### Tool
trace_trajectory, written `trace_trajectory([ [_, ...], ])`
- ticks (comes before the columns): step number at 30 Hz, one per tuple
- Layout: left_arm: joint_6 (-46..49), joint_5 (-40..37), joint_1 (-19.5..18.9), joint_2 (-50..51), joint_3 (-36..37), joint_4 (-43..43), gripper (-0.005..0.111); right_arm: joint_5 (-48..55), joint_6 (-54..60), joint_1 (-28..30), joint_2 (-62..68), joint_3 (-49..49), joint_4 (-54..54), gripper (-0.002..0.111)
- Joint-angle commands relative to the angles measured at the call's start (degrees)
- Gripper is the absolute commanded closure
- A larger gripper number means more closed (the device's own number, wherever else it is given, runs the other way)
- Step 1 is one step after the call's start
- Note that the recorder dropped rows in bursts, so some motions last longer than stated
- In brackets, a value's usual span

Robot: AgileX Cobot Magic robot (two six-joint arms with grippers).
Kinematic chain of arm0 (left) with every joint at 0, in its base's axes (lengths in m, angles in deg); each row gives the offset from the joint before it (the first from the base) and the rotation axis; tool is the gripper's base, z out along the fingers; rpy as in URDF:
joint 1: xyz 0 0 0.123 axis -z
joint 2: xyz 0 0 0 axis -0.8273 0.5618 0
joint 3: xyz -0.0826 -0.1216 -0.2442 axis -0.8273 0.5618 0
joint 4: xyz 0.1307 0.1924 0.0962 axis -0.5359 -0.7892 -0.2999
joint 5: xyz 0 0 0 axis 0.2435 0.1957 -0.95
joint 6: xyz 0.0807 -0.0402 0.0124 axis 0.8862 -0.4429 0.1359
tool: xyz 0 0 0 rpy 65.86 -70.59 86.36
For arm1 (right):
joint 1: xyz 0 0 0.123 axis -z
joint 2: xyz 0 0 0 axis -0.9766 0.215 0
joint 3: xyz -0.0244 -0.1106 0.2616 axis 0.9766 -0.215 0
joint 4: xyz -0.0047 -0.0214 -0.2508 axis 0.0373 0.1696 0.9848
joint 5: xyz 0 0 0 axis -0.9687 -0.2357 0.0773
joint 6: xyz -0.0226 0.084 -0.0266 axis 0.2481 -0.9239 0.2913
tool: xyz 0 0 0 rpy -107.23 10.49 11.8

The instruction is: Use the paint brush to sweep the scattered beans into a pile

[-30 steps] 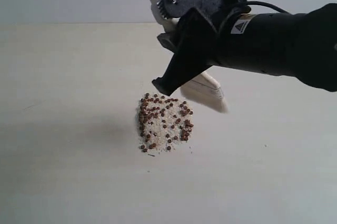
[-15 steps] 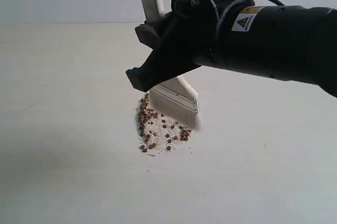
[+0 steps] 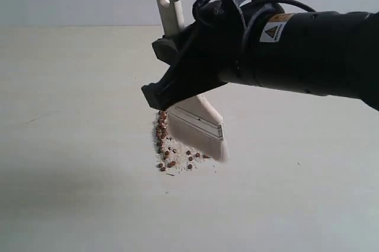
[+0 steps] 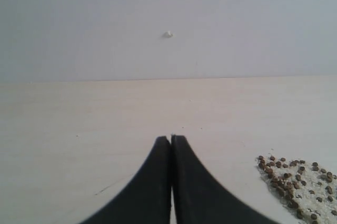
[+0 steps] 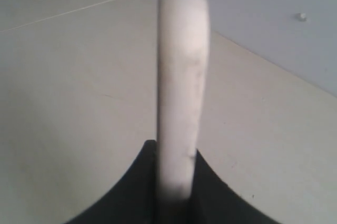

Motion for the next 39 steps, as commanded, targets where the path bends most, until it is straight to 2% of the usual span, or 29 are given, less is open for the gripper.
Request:
trace_trajectory([
  [1,0.0,0.2,0.1,-0.3,0.1,-0.2,0.107,2.8,-1.4,-0.2,-0.5,-2.5,-0.4,0.108],
  [6,0.0,0.2,0.1,-0.3,0.1,-0.2,0.107,-1.2,-1.3,-1.6,-0.7,-7.3,1.2,0.108],
  [13,0.0,0.2,0.1,-0.3,0.1,-0.2,0.107,-12.7,-4.1,-12.8,-6.9,-12.4,9.3,0.108],
  [16,0.0,0.2,0.1,-0.3,0.1,-0.2,0.107,-22.3,-11.3,-17.1,-10.0,-15.5,11.8,0.108],
  [18,0.0,0.2,0.1,-0.3,0.1,-0.2,0.107,-28.6,-18.3,-19.1,-11.5,-17.8,17.9,0.108],
  [21,0.0,0.2,0.1,-0.3,0.1,-0.2,0.107,-38.2,-30.5,-20.2,-11.8,-21.9,29.0,0.108],
  [23,0.0,0.2,0.1,-0.3,0.1,-0.2,0.107,-41.6,-35.7,-20.2,-11.5,-23.8,32.7,0.108],
  [35,0.0,0.2,0.1,-0.3,0.1,-0.2,0.107,-39.8,-37.8,-20.2,-6.7,-26.0,21.6,0.108],
  [39,0.0,0.2,0.1,-0.3,0.1,-0.2,0.107,-39.8,-30.9,-20.2,-3.8,-26.0,12.4,0.108],
])
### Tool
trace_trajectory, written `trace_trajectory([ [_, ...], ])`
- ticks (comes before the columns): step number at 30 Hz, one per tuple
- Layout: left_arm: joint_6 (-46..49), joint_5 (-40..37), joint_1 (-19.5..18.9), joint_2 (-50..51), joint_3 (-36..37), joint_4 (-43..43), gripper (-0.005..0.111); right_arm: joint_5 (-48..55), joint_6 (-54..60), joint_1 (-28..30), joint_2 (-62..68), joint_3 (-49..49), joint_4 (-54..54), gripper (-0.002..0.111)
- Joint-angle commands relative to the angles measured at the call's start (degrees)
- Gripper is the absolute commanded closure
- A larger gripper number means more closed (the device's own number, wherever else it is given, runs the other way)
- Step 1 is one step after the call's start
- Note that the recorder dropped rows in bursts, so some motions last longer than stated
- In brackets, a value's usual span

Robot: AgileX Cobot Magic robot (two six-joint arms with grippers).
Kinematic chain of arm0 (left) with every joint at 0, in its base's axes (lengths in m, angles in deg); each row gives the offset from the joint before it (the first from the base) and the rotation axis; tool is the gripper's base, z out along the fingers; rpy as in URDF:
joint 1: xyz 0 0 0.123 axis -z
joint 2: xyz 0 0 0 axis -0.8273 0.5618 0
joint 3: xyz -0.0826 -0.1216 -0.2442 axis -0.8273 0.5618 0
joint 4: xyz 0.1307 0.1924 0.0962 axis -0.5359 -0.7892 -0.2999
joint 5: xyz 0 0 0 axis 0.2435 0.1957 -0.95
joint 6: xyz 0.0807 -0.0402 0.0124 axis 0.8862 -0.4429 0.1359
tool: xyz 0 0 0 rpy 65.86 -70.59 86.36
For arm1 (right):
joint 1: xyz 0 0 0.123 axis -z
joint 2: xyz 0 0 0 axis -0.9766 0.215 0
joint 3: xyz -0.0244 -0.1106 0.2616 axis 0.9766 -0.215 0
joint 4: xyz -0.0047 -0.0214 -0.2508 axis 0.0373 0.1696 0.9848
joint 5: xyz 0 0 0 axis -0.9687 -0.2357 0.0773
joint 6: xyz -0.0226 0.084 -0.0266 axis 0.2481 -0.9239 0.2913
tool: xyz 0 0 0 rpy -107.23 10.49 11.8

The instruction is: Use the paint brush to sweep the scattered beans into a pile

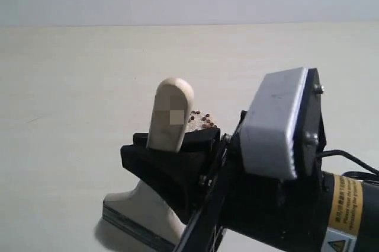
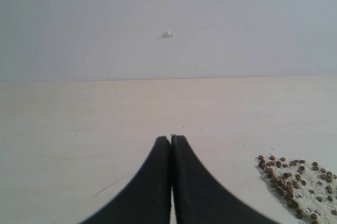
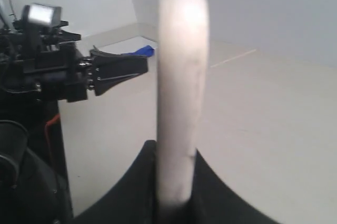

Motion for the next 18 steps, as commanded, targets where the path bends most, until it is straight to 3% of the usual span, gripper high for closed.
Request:
trace_trajectory([
  [1,0.0,0.2,0.1,-0.3,0.1,-0.2,0.107,-0.9,7.7,0.2,2.8,-0.2,-10.5,0.108],
  [6,0.0,0.2,0.1,-0.3,0.1,-0.2,0.107,0.4,10.2,4.9,3.7,-0.2,-7.5,0.108],
  [12,0.0,0.2,0.1,-0.3,0.1,-0.2,0.107,1.6,1.9,12.6,3.7,0.1,1.5,0.108],
  [18,0.0,0.2,0.1,-0.3,0.1,-0.2,0.107,12.4,-11.6,20.2,3.8,6.4,19.0,0.108],
])
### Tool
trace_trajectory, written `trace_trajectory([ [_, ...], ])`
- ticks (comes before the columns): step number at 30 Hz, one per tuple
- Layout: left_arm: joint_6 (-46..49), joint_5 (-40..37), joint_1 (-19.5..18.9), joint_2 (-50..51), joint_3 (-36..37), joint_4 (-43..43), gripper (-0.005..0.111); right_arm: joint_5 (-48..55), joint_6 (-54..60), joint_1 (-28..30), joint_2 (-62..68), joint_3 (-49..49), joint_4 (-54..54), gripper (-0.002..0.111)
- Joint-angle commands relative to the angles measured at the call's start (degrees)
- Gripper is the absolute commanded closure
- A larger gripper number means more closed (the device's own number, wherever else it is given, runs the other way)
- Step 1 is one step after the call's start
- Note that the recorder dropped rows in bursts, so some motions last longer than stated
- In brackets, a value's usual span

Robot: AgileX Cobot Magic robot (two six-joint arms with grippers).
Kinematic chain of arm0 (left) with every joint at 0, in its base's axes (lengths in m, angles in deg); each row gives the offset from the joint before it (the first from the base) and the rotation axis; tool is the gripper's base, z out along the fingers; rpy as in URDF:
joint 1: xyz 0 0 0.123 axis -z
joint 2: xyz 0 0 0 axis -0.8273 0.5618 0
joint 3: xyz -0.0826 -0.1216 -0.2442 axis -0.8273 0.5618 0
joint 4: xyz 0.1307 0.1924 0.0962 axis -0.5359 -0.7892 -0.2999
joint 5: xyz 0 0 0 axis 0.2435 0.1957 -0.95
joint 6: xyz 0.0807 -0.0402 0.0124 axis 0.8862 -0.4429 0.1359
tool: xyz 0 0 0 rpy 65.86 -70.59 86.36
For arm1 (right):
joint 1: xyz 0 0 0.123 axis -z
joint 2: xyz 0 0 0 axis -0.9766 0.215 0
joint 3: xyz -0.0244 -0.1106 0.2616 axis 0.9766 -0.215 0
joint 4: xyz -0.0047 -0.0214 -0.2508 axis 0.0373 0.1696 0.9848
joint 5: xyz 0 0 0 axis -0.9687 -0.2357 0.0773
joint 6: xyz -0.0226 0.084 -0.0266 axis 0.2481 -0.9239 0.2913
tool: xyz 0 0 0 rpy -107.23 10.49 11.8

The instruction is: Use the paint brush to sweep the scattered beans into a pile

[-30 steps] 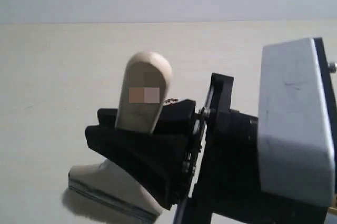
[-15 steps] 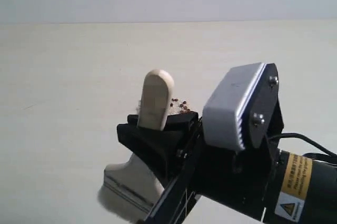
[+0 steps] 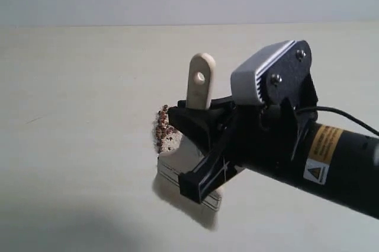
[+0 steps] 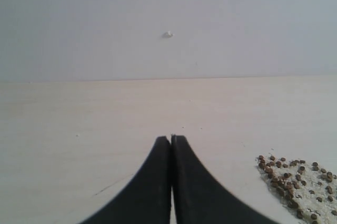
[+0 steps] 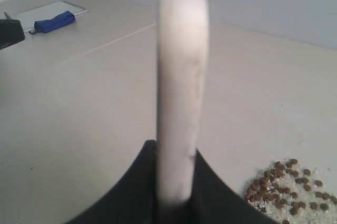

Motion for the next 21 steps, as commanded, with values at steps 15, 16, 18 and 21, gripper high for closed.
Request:
trace_trajectory([
  [15,0.0,0.2,0.1,-0.3,0.1,-0.2,0.107,-16.0,-35.9,17.1,22.5,15.4,45.3,0.108],
  [16,0.0,0.2,0.1,-0.3,0.1,-0.2,0.107,-16.7,-36.8,18.0,24.5,16.5,46.2,0.108],
  [18,0.0,0.2,0.1,-0.3,0.1,-0.2,0.107,-18.2,-38.7,19.6,27.6,18.4,48.7,0.108],
  [21,0.0,0.2,0.1,-0.3,0.1,-0.2,0.107,-19.0,-42.7,21.7,31.4,21.2,53.8,0.108],
])
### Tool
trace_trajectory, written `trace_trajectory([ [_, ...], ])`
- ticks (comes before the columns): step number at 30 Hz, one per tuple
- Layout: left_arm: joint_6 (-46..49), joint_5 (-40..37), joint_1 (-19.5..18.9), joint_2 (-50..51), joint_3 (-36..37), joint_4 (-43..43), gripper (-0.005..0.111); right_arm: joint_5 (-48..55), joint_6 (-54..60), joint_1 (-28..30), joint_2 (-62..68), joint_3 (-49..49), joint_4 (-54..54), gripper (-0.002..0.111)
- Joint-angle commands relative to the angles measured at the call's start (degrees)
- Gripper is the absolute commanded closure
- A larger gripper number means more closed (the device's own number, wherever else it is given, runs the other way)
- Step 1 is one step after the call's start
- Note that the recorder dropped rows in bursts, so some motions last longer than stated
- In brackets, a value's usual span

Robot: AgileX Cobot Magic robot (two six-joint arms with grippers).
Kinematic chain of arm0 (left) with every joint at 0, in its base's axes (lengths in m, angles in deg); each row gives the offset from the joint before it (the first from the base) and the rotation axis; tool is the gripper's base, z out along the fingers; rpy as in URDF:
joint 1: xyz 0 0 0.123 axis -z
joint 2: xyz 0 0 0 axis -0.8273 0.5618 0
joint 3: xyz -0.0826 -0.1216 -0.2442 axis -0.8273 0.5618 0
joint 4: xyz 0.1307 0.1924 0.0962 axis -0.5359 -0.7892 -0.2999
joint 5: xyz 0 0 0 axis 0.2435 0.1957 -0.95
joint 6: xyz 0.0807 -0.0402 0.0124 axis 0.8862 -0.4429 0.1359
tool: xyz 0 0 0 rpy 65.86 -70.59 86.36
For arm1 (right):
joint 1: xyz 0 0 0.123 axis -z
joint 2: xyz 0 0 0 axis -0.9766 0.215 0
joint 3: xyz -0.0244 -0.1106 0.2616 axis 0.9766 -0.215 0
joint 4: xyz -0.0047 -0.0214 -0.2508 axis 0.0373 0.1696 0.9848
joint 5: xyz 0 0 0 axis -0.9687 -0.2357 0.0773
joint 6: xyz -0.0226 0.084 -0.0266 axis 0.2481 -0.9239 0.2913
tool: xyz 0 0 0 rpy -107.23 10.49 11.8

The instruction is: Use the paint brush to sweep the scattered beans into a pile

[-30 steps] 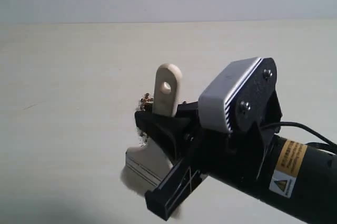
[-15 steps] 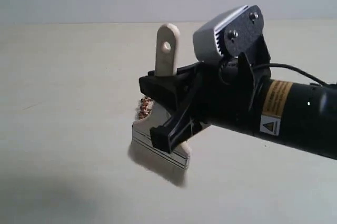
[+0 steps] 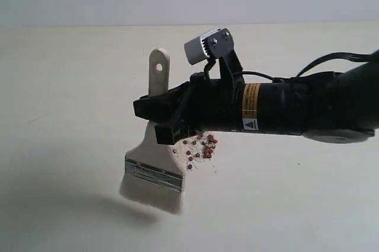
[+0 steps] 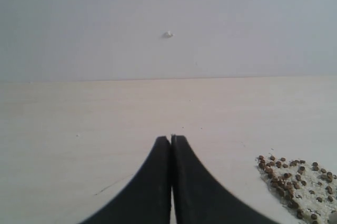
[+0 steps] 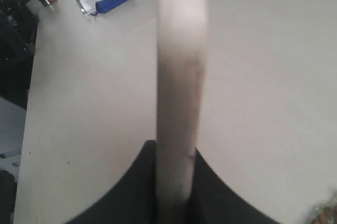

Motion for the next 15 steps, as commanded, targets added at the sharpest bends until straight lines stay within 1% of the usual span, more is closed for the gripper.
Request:
trace_trajectory([
  [1,0.0,0.2,0.1,-0.3,0.1,-0.2,0.107,-2.8,-5.0,3.3,5.1,4.0,6.8,0.108],
  [11,0.0,0.2,0.1,-0.3,0.1,-0.2,0.107,-2.4,-4.3,8.1,10.8,10.8,7.7,0.108],
  [15,0.0,0.2,0.1,-0.3,0.1,-0.2,0.107,0.6,-4.3,8.6,12.4,13.8,8.1,0.108],
])
